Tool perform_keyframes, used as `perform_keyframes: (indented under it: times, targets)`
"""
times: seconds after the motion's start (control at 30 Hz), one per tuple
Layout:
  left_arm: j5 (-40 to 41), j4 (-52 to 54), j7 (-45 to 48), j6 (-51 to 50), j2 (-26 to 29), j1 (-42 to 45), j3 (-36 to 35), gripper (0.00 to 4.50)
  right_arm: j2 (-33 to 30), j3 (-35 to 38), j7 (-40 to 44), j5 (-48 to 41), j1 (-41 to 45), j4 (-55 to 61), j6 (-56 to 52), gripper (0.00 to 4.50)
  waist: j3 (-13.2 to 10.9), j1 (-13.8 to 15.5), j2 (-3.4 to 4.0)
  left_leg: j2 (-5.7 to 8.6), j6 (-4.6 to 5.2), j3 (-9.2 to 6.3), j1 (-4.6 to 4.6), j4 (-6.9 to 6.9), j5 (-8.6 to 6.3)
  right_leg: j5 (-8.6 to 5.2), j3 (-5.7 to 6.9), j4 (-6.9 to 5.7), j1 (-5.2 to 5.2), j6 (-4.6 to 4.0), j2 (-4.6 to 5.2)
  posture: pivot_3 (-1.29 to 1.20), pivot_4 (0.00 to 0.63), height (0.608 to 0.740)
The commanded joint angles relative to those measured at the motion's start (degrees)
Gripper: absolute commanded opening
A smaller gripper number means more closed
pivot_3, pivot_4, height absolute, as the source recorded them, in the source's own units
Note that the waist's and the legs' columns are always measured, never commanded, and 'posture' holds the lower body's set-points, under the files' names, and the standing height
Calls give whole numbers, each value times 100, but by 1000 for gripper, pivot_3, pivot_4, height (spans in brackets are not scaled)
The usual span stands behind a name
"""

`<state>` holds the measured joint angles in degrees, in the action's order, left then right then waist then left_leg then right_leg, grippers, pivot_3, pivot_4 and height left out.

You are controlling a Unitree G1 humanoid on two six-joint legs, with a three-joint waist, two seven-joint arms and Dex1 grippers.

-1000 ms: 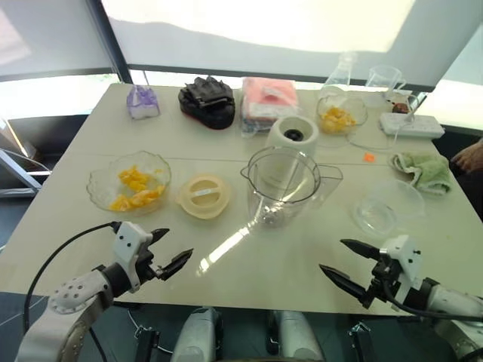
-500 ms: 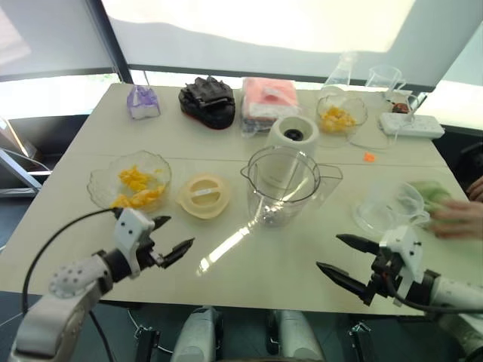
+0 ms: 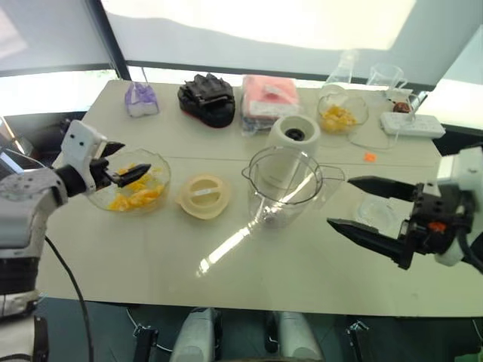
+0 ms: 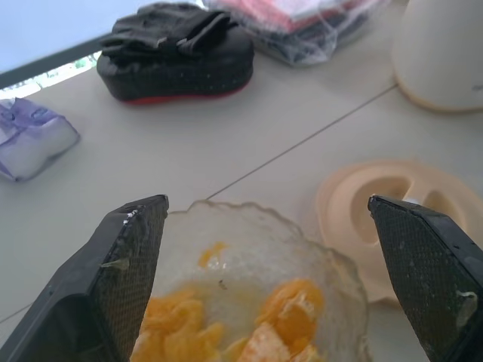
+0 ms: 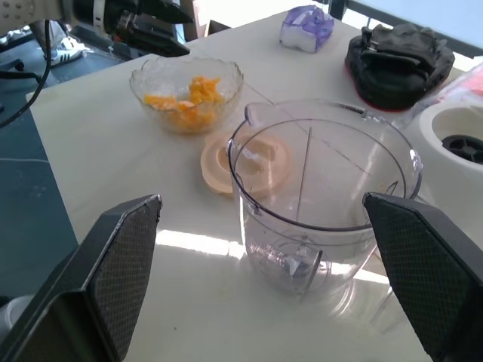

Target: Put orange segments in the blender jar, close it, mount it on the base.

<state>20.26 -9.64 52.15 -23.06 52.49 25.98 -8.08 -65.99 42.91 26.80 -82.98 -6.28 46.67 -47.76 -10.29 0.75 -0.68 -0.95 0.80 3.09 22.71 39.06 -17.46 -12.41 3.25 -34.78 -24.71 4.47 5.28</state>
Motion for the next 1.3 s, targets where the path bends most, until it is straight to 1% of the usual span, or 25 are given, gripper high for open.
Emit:
perform_keyframes:
  times: [0.03,0.13,0.23,0.33,0.5,0.67,0.93,1.13,1.3]
  targets:
    - [-542,-977,804,667,381,538,408,4409,-362,72,-355,-681,434,-6,181,4500,-1,4,-5,0,0,0,4,1,0,1,0,0,-5,-2,1,0,150,740]
    - [-1122,-2111,1335,1638,486,951,885,4409,-517,-309,-600,-929,747,58,299,4500,-1,5,-6,-3,0,-2,9,-3,0,1,2,0,-10,-2,3,0,150,740]
    - [-1597,-3083,1445,2395,402,1408,1183,4409,-496,-659,-702,-800,888,102,338,4500,1,5,-9,-2,0,-1,30,-2,0,2,3,0,-27,-2,19,0,150,740]
    - [-1875,-3899,1378,2816,141,1894,1318,4409,-385,-998,-852,-666,999,164,420,4500,4,30,-18,2,1,-2,67,15,1,6,6,-9,-58,2,27,0,150,740]
    - [-2161,-4757,1517,3194,-168,2343,1452,4409,-200,-1284,-1100,-569,1050,292,511,4500,8,45,-36,13,4,4,69,19,1,23,10,-14,-58,33,26,0,150,740]
    - [-2324,-5049,1886,3179,-299,2564,1539,4409,-60,-1295,-1305,-493,868,448,532,4500,10,12,-45,13,4,1,66,20,1,26,14,-27,-58,38,22,0,150,740]
    - [-2892,-5269,1479,3489,-511,2682,1823,4409,39,-1363,-1440,-407,788,532,612,4500,10,6,-48,10,5,-3,59,24,2,26,13,-37,-54,38,18,0,150,740]
    - [-3249,-5565,1040,3440,-573,2687,1961,4409,56,-1392,-1563,-336,738,614,638,4500,12,4,-51,10,5,-3,60,25,2,29,13,-38,-53,43,17,0,150,740]
    - [-3313,-5720,914,3435,-620,2666,1962,4409,79,-1456,-1630,-279,713,659,648,4500,13,6,-55,10,5,-3,59,26,2,37,13,-38,-53,57,17,0,150,740]
